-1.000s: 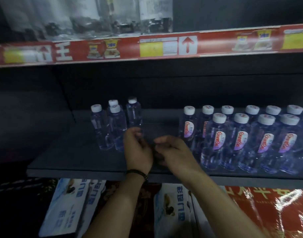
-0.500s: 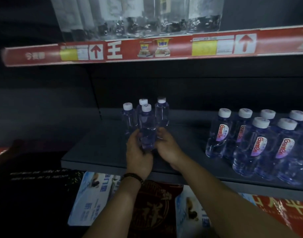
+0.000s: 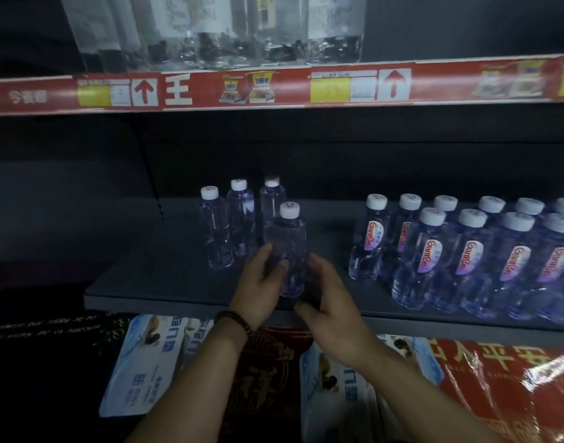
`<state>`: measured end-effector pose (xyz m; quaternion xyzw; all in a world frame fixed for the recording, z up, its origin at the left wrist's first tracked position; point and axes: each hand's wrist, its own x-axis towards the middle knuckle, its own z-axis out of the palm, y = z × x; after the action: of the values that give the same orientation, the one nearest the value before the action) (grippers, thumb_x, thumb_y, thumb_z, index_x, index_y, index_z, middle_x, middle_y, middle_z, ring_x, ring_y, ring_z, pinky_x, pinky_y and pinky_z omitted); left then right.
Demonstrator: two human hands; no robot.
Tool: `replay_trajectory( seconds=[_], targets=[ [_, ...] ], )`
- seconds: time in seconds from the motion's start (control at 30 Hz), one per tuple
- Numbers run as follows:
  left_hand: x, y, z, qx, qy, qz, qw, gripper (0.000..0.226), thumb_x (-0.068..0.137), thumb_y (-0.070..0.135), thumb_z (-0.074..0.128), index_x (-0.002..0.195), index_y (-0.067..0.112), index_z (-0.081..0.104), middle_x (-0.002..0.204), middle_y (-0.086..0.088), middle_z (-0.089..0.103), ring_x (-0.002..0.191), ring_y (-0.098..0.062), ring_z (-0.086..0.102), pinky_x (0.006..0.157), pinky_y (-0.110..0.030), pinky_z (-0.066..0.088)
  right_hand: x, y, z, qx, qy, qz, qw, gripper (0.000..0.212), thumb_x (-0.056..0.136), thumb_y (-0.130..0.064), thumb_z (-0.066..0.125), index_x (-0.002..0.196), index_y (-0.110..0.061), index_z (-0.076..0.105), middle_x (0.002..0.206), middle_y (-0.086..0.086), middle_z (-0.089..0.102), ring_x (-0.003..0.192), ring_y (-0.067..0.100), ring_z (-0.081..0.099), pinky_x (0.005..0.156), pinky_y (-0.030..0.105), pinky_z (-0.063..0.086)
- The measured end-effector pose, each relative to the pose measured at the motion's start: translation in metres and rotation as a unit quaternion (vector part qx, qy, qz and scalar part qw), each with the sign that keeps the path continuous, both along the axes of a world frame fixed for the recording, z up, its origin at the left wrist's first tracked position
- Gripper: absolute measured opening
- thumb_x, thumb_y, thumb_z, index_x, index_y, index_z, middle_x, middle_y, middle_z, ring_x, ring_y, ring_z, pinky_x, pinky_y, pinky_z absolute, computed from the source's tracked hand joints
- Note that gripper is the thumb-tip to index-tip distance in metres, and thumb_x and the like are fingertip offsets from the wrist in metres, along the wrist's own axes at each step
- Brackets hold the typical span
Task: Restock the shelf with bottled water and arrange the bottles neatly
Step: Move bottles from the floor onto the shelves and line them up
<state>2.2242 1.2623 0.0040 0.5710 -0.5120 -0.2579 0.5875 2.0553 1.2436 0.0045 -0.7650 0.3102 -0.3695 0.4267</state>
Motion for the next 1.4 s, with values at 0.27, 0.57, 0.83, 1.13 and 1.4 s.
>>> replay_trajectory(
  seconds=[0.27,0.57,0.83,1.13,1.4],
  targets=[
    [-0.048,-0.012,0.002,0.036,0.05,-0.062,0.996,0.017,0.107,0.014,0.055,0.123,0.017,0.059,0.117,-0.005,0.073,0.108,-0.016,0.07,0.094,-0.036,0.052,-0.053,0.006,0.002,-0.011,0.077,-0.02,0.997,0.088,0.097,-0.007,0.067,0.162,-0.046,0.022,0.156,-0.022,0.026,0.144,-0.009,0.032,0.125,0.023,0.031],
    [-0.083,-0.02,0.003,0.015,-0.02,-0.046,0.999,0.031,0.101,0.038,0.058,0.131,0.041,0.065,0.132,0.0,0.062,0.121,-0.01,0.064,0.108,-0.042,0.052,-0.09,0.006,-0.003,-0.043,0.118,-0.023,0.992,0.093,0.1,-0.014,0.067,0.169,-0.033,0.008,0.17,-0.026,0.003,0.157,-0.004,0.01,0.128,0.019,0.019],
    [-0.106,-0.03,-0.004,-0.006,-0.016,-0.027,0.999,0.038,0.101,0.018,0.068,0.134,0.031,0.055,0.13,0.012,0.066,0.118,-0.001,0.065,0.097,-0.025,0.056,-0.106,0.004,-0.005,-0.048,0.135,-0.028,0.989,0.092,0.101,-0.016,0.065,0.17,-0.032,0.006,0.163,-0.036,-0.009,0.157,-0.003,0.006,0.112,0.001,0.013],
    [-0.122,-0.039,-0.007,-0.034,-0.043,-0.025,0.998,0.033,0.101,0.018,0.067,0.131,0.031,0.067,0.128,0.008,0.062,0.109,-0.001,0.069,0.094,-0.023,0.058,-0.119,0.005,-0.006,-0.094,0.138,-0.049,0.985,0.088,0.099,-0.017,0.066,0.169,-0.029,0.014,0.166,-0.028,-0.008,0.157,0.002,0.011,0.12,0.016,0.023],
    [-0.132,-0.047,-0.011,-0.033,-0.047,-0.023,0.998,0.037,0.102,0.019,0.065,0.137,0.032,0.061,0.132,0.01,0.066,0.113,0.001,0.066,0.094,-0.023,0.058,-0.128,0.004,-0.009,-0.105,0.137,-0.075,0.982,0.081,0.098,-0.013,0.065,0.165,-0.033,0.022,0.164,-0.025,0.002,0.149,0.0,0.026,0.103,0.0,0.029]
  ],
)
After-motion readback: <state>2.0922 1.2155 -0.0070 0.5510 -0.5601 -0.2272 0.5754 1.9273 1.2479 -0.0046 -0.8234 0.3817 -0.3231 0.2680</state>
